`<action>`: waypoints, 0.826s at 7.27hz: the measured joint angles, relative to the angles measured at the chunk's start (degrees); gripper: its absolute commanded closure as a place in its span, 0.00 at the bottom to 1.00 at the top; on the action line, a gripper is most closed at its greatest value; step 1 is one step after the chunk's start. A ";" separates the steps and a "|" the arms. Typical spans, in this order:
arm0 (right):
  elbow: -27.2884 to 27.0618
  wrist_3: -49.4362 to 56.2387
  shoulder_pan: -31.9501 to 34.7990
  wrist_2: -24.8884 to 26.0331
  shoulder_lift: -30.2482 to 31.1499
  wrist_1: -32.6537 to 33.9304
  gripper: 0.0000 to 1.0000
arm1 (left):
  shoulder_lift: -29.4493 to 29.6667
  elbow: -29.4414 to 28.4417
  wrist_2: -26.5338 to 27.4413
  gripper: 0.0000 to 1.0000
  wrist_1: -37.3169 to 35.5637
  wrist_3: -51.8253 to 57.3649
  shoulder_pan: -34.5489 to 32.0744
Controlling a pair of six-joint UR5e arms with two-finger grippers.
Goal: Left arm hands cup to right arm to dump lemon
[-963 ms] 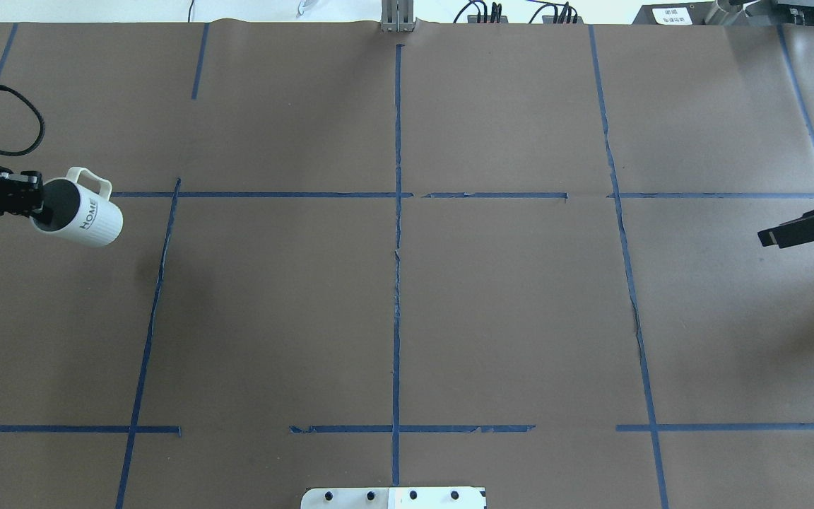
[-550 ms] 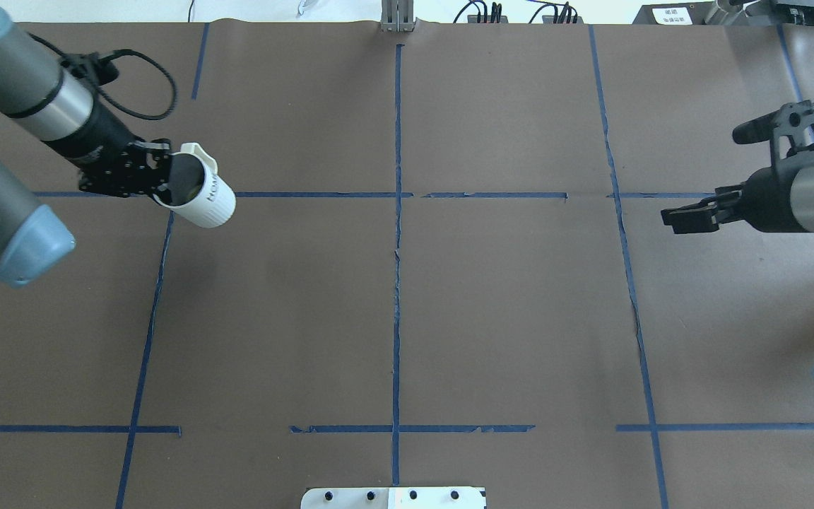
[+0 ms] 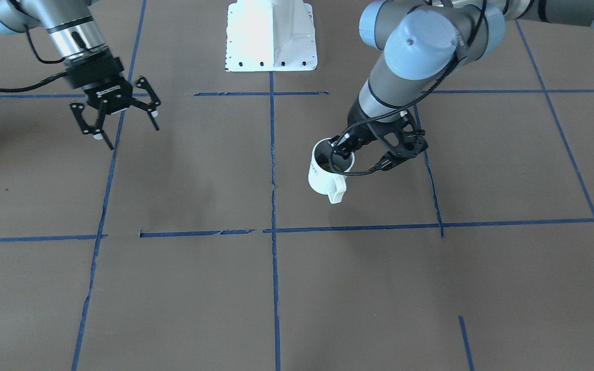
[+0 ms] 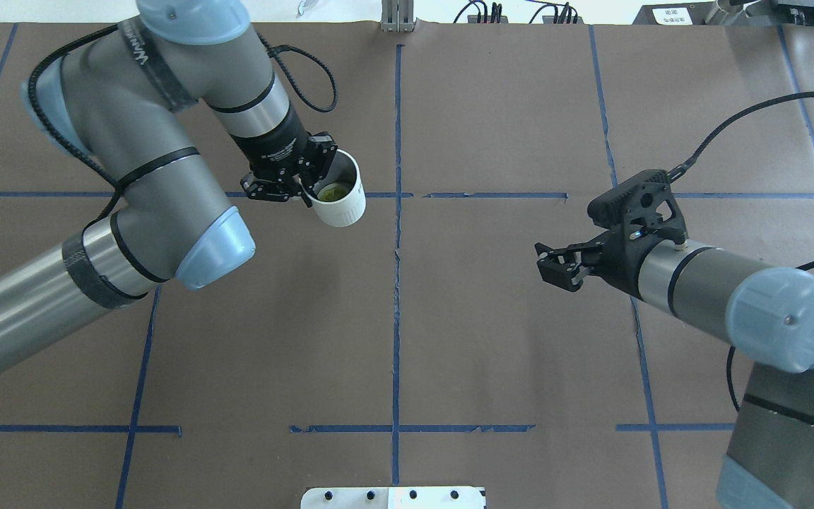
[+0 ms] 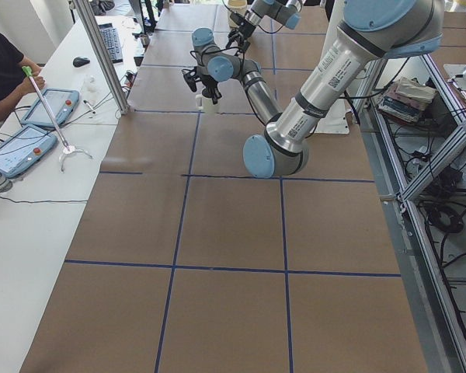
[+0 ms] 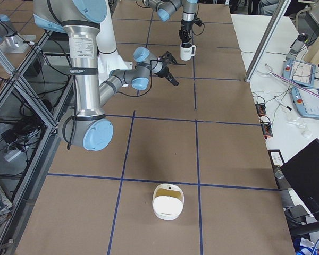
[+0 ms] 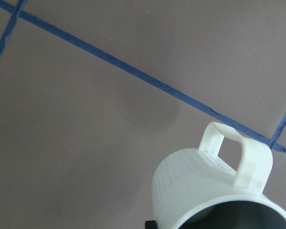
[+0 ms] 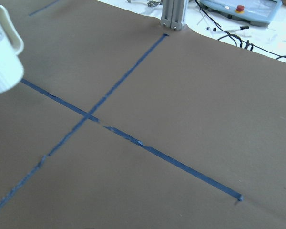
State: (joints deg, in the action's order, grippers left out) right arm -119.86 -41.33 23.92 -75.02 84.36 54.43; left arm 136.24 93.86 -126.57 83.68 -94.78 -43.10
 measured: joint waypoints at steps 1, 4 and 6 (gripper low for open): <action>0.11 0.17 -4.56 7.02 -1.95 0.00 0.01 | 2.80 -1.60 -0.03 1.00 0.06 -3.55 1.29; 0.83 1.36 -13.79 22.10 -6.37 0.04 0.01 | 5.97 -2.60 -0.08 0.98 2.63 -8.52 4.80; 1.75 1.42 -15.62 25.54 -8.58 0.06 0.01 | 6.35 -2.01 -0.10 0.98 4.57 -10.09 7.34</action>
State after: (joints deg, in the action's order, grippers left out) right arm -118.11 -39.90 8.31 -49.48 75.77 54.49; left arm 142.59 91.85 -126.67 88.25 -104.87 -35.76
